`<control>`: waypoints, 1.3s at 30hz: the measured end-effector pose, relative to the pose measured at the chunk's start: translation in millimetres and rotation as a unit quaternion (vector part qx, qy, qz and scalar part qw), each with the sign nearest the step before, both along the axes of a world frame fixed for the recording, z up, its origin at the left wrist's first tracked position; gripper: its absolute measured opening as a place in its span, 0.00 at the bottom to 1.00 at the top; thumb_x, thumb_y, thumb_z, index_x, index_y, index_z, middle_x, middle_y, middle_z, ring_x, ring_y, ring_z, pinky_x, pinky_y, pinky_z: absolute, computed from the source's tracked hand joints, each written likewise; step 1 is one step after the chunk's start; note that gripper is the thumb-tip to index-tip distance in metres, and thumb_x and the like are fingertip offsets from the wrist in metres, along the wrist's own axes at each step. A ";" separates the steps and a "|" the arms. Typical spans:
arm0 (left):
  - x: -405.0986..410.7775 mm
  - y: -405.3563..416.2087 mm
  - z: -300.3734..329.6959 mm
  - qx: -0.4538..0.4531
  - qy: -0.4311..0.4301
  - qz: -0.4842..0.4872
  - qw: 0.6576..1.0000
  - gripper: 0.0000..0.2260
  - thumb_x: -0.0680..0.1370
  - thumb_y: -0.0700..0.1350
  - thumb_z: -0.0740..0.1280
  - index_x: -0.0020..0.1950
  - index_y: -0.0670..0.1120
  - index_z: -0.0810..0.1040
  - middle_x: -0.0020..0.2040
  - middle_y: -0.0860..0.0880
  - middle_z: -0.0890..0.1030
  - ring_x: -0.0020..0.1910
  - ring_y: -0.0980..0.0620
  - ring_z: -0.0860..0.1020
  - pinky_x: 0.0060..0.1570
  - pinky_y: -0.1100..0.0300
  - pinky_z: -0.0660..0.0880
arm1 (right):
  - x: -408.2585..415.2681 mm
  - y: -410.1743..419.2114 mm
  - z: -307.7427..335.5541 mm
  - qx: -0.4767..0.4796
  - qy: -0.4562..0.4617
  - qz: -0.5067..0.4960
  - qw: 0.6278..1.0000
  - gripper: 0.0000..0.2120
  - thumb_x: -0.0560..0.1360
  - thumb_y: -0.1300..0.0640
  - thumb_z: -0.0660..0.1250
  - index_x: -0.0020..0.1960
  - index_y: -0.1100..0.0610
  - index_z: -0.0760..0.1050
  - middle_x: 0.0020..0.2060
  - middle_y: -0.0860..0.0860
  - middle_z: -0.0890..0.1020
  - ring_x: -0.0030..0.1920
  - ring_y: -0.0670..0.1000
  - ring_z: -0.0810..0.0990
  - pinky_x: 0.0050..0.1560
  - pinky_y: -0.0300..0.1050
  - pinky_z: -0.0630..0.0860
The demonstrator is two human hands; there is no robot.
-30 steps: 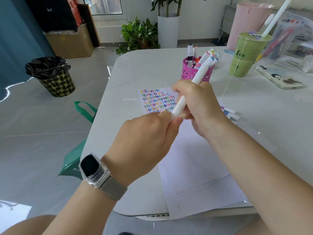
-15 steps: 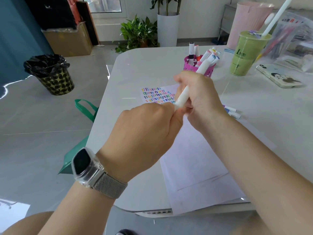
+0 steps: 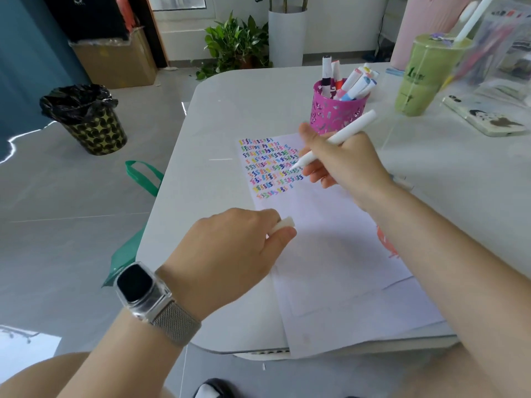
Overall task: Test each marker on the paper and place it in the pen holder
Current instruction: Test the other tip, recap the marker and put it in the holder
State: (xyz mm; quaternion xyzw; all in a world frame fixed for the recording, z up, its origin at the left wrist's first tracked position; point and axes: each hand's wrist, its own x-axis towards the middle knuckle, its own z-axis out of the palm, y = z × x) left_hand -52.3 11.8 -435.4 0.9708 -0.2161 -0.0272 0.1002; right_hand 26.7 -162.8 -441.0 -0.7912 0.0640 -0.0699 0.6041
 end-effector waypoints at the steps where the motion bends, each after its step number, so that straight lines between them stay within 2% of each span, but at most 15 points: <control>1: 1.0 1.8 -1.1 0.004 -0.003 0.001 1.000 0.18 0.78 0.61 0.49 0.33 0.51 0.59 0.30 0.52 0.69 0.30 0.53 0.68 0.36 0.56 0.69 | 1.5 -1.2 -6.0 -0.031 0.006 0.011 0.999 0.17 0.71 0.45 0.72 0.38 0.60 0.80 0.28 0.52 0.80 0.26 0.48 0.76 0.26 0.38 0.72; 3: 2.6 5.1 -2.4 0.013 -0.016 0.003 1.000 0.18 0.76 0.62 0.48 0.34 0.52 0.60 0.30 0.52 0.70 0.32 0.52 0.69 0.36 0.57 0.69 | 5.4 -3.7 -14.5 -0.076 0.026 0.016 0.997 0.15 0.69 0.49 0.75 0.41 0.61 0.81 0.31 0.55 0.81 0.29 0.49 0.77 0.29 0.40 0.73; 5: 3.7 6.3 -2.2 0.011 -0.030 0.004 0.999 0.17 0.75 0.63 0.47 0.37 0.52 0.65 0.31 0.53 0.72 0.33 0.52 0.71 0.35 0.57 0.69 | 8.3 -5.4 -17.7 -0.094 0.038 0.004 0.995 0.13 0.71 0.50 0.73 0.40 0.61 0.80 0.34 0.57 0.83 0.29 0.50 0.77 0.30 0.39 0.74; 9: 4.2 3.9 -2.4 -0.013 -0.041 0.005 0.999 0.18 0.75 0.64 0.48 0.44 0.54 0.71 0.33 0.54 0.74 0.35 0.53 0.73 0.38 0.57 0.73 | 12.8 -6.1 -22.1 -0.107 0.036 -0.004 0.994 0.12 0.72 0.52 0.71 0.44 0.62 0.80 0.33 0.51 0.83 0.28 0.46 0.77 0.27 0.35 0.74; 13: 4.9 2.3 -6.6 0.003 -0.019 0.001 1.000 0.17 0.76 0.63 0.50 0.46 0.55 0.73 0.35 0.54 0.75 0.37 0.53 0.73 0.37 0.57 0.71 | 16.8 -6.2 -28.2 -0.135 0.028 0.003 0.990 0.14 0.71 0.51 0.72 0.45 0.62 0.80 0.34 0.52 0.85 0.32 0.48 0.81 0.33 0.41 0.76; 16: 5.2 2.7 -7.4 0.005 -0.015 0.001 1.000 0.18 0.77 0.62 0.50 0.44 0.53 0.73 0.32 0.53 0.73 0.35 0.53 0.72 0.36 0.57 0.70 | 18.0 -6.1 -30.1 -0.152 0.019 0.007 0.988 0.14 0.71 0.50 0.72 0.47 0.61 0.80 0.35 0.50 0.85 0.31 0.44 0.80 0.37 0.45 0.78; 19: 4.7 2.7 -7.3 0.003 -0.018 0.002 1.000 0.18 0.77 0.62 0.50 0.44 0.53 0.73 0.33 0.53 0.74 0.34 0.54 0.72 0.36 0.57 0.70 | 18.4 -6.3 -30.9 -0.158 0.014 0.009 0.987 0.14 0.71 0.50 0.72 0.47 0.60 0.80 0.36 0.50 0.85 0.30 0.42 0.79 0.38 0.45 0.78; 23: 5.1 3.8 -7.8 -0.001 -0.014 0.004 1.000 0.17 0.77 0.62 0.50 0.44 0.54 0.73 0.33 0.53 0.74 0.35 0.54 0.72 0.36 0.58 0.69 | 19.3 -6.6 -31.7 -0.165 0.016 0.011 0.986 0.15 0.71 0.49 0.73 0.48 0.60 0.80 0.37 0.51 0.85 0.35 0.46 0.82 0.40 0.47 0.79; 26: 5.5 4.2 -8.3 -0.001 -0.018 0.002 1.000 0.18 0.77 0.62 0.50 0.46 0.54 0.74 0.35 0.54 0.76 0.37 0.53 0.73 0.37 0.57 0.71 | 18.6 -6.5 -31.3 -0.174 0.014 0.012 0.984 0.15 0.70 0.49 0.73 0.47 0.60 0.80 0.39 0.53 0.85 0.42 0.53 0.84 0.46 0.53 0.81; 39: 6.7 4.2 -9.5 -0.002 -0.026 -0.001 1.000 0.17 0.76 0.63 0.49 0.47 0.55 0.73 0.37 0.54 0.76 0.39 0.51 0.74 0.36 0.57 0.70 | 17.8 -5.3 -28.9 -0.190 0.030 0.014 0.981 0.15 0.70 0.49 0.74 0.47 0.61 0.80 0.40 0.54 0.85 0.43 0.54 0.84 0.47 0.53 0.81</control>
